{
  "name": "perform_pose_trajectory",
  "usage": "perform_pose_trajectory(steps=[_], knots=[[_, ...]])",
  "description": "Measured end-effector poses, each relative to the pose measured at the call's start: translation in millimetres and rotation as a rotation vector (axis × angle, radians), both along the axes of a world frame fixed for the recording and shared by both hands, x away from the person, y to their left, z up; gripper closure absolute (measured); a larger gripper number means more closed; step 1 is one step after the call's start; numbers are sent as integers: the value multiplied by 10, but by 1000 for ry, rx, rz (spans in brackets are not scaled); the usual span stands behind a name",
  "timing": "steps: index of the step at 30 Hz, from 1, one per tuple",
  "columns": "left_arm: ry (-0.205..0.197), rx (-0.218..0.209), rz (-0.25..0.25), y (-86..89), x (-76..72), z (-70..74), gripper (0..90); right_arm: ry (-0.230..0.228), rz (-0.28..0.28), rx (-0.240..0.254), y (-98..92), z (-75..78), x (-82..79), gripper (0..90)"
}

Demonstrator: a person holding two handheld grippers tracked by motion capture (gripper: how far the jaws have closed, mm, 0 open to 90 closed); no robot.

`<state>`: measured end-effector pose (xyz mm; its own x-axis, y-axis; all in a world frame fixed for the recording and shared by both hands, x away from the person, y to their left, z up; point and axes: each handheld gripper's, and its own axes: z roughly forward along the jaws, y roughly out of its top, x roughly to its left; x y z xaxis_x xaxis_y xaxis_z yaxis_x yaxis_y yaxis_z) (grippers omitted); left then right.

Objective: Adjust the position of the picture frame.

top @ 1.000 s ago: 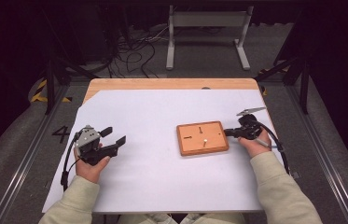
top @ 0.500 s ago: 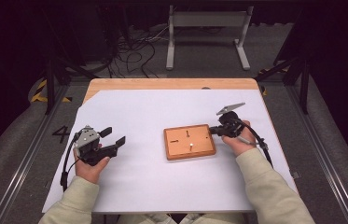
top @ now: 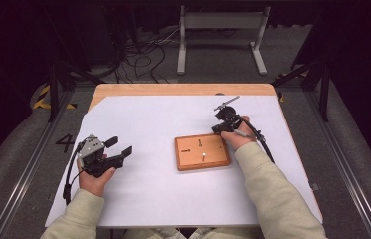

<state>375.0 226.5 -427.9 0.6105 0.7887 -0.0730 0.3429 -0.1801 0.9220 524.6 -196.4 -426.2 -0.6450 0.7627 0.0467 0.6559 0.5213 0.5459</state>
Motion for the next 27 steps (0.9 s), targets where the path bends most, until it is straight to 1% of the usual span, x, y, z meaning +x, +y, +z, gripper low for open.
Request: perform_pose_trajectory(steps=[4,6,8,10,12,13,14,15,16,17,18,20,22,24,27], knots=[[1,5,-1,-7,-3,0,323,37,19,5,-37,-1,-64,900],[3,8,-1,-14,-8,2,323,23,30,-1,-37,-3,-98,900],[-2,6,-1,-30,-9,5,322,5,33,7,-45,5,-121,900],[-1,5,-8,-51,-19,17,322,-48,32,29,-69,63,-167,900],[-8,3,-21,-88,-23,48,321,-107,55,69,-112,165,-259,890],[-10,6,-30,-113,-23,73,321,-140,63,94,-139,225,-329,848],[-11,8,-37,-133,-23,95,317,-177,74,122,-169,283,-405,828],[-10,8,-46,-166,-22,125,314,-199,88,143,-199,327,-466,814],[-6,21,-55,-205,-24,158,313,-222,99,165,-240,385,-549,801],[-1,40,-64,-262,-29,193,313,-261,109,189,-287,430,-636,787],[0,49,-72,-294,-33,211,311,-293,115,215,-354,477,-733,764],[1,66,-99,-375,-50,246,301,-317,110,249,-451,514,-851,741],[-8,78,-111,-462,-67,265,292,-336,104,285,-563,521,-968,719],[-12,88,-131,-532,-73,287,290,-333,95,290,-636,503,-1037,715],[-6,86,-162,-626,-61,317,292,-331,89,295,-709,478,-1104,717]])
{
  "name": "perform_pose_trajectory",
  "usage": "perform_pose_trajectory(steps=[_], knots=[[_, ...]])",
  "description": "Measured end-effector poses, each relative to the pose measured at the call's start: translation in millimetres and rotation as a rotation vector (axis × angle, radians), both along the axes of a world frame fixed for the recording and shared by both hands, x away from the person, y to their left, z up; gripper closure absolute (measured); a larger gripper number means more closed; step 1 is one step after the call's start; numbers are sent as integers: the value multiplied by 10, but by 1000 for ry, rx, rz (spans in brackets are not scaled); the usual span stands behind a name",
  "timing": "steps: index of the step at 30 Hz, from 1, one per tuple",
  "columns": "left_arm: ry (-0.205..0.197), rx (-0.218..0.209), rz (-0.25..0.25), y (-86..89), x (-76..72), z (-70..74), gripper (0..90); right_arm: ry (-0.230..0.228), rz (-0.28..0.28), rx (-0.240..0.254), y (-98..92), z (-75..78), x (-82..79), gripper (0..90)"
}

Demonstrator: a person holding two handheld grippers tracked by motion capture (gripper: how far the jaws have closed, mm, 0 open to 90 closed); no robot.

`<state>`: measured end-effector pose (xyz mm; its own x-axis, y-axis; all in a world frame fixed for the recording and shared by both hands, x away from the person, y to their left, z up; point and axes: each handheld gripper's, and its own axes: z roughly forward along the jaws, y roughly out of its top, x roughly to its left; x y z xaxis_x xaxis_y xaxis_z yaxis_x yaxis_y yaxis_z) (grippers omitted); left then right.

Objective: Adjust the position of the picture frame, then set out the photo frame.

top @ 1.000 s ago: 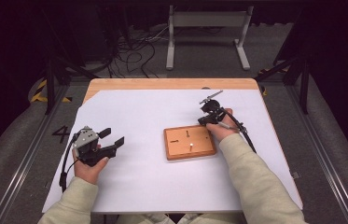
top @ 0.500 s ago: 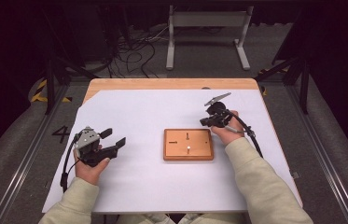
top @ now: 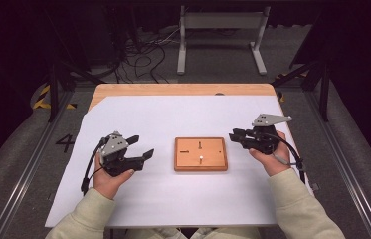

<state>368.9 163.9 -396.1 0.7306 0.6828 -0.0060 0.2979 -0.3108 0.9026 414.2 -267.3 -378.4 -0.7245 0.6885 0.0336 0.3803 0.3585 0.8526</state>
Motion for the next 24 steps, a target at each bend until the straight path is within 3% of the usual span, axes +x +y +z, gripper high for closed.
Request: perform_pose_trajectory(steps=[4,7,16,21,24], knots=[[24,-11,-55,-155,63,18,305,-7,0,20,-67,-3,-65,715],[58,-13,-127,-357,146,3,306,-8,12,26,-108,6,-130,694],[80,3,-193,-670,215,-85,349,3,3,40,-176,3,-182,676],[134,-58,-254,-820,260,-134,334,7,-8,46,-218,1,-219,662],[126,-44,-285,-929,275,-155,358,14,-14,45,-230,-33,-236,659]])
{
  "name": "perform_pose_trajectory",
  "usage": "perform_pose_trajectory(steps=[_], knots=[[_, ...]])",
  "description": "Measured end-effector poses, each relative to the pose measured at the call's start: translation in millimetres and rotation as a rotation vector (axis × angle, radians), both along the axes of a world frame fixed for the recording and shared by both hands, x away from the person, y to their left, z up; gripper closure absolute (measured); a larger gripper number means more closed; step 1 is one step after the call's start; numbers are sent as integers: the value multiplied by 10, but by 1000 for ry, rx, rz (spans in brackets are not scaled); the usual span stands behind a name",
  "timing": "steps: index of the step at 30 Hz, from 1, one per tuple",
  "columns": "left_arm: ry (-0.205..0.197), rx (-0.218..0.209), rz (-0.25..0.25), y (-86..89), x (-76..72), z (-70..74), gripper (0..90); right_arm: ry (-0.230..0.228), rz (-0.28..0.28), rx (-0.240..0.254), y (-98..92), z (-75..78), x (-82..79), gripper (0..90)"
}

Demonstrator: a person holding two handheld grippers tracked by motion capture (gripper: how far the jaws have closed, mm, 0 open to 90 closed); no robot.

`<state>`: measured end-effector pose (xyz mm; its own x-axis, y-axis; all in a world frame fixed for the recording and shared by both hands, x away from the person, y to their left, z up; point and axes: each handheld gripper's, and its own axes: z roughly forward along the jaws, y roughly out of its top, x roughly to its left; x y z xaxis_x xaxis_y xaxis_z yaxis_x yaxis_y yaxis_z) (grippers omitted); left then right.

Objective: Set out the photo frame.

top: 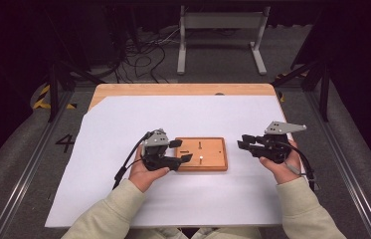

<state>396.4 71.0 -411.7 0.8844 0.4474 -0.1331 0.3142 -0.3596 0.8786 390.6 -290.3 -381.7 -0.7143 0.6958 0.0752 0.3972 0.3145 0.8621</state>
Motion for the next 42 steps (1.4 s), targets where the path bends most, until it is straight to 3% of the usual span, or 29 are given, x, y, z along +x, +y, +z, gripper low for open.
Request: perform_pose_trajectory(steps=[5,8,13,17,19,25,29,42], knots=[[4,2,-48,-204,43,-53,428,3,-22,3,-55,-8,-64,659],[1,25,-78,-297,40,-98,459,4,-33,5,-86,-19,-97,659],[21,36,-72,-345,95,-182,514,9,-40,5,-115,-44,-132,656],[67,39,-111,-386,150,-278,561,10,-44,7,-134,-40,-158,655],[67,62,-110,-413,160,-324,602,8,-46,5,-137,-47,-158,656],[61,75,-119,-463,161,-374,692,15,-42,1,-120,-64,-153,656],[74,104,-111,-477,158,-402,801,14,-38,2,-118,-65,-150,656],[0,171,-95,-519,100,-366,841,9,-24,-1,-68,-45,-160,656]])
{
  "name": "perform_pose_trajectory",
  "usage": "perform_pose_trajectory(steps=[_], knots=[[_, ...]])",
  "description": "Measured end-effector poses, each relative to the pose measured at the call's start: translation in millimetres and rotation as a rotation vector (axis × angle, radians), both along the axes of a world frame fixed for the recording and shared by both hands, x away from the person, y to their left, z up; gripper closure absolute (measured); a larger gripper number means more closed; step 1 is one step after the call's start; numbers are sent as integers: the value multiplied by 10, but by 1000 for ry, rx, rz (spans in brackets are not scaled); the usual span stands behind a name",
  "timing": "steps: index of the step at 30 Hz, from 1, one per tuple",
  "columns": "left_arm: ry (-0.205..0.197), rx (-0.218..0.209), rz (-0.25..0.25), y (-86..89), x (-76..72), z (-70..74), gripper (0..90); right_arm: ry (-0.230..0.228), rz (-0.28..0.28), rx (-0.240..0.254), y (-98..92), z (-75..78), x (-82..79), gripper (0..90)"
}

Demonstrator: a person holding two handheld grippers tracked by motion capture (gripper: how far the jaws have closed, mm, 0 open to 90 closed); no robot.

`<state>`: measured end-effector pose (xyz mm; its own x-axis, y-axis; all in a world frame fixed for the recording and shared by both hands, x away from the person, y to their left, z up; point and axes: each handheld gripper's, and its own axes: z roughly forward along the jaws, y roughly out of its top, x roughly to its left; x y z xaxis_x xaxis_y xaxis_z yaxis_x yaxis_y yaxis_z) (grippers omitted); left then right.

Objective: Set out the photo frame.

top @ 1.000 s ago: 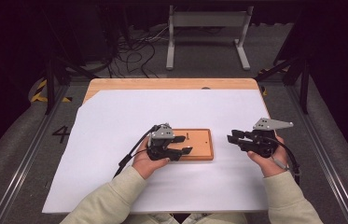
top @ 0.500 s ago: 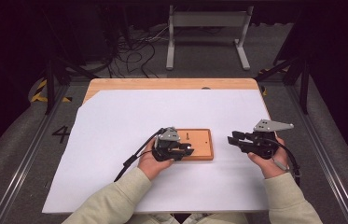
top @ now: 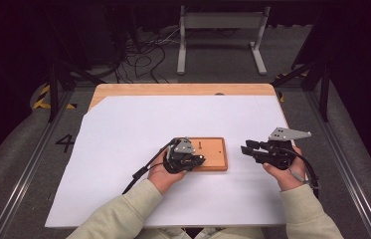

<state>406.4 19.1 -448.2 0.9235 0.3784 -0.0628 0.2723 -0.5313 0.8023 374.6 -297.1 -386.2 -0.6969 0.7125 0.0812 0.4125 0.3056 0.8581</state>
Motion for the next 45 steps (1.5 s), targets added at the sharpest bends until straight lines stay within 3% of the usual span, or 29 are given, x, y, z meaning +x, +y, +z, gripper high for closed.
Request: perform_pose_trajectory(steps=[4,8,13,14,15,22,29,34,37,40,42,45], knots=[[-28,4,-8,-8,-17,-7,842,1,0,-1,-5,-1,4,658],[-131,61,-30,-30,-83,-2,843,9,2,9,-6,-7,9,659],[-192,85,-49,-38,-119,-8,841,12,6,6,18,-11,10,660],[-220,99,-59,-41,-141,-6,841,10,8,5,22,-12,11,660],[-220,99,-59,-41,-141,-6,841,10,8,5,22,-12,11,660],[-394,182,-97,-69,-318,-7,842,7,15,-2,45,-6,11,661],[-526,243,-134,-82,-441,-30,842,-3,14,-4,78,5,7,640],[-583,268,-152,-80,-483,-41,842,28,18,-3,104,11,24,641],[-588,272,-155,-80,-487,-42,843,34,27,-3,132,25,42,614],[-587,271,-153,-81,-489,-43,842,65,33,-11,174,49,78,516],[-587,270,-153,-81,-490,-44,842,116,43,-31,209,54,127,473],[-587,270,-152,-80,-491,-45,842,147,50,-46,243,49,188,441]])
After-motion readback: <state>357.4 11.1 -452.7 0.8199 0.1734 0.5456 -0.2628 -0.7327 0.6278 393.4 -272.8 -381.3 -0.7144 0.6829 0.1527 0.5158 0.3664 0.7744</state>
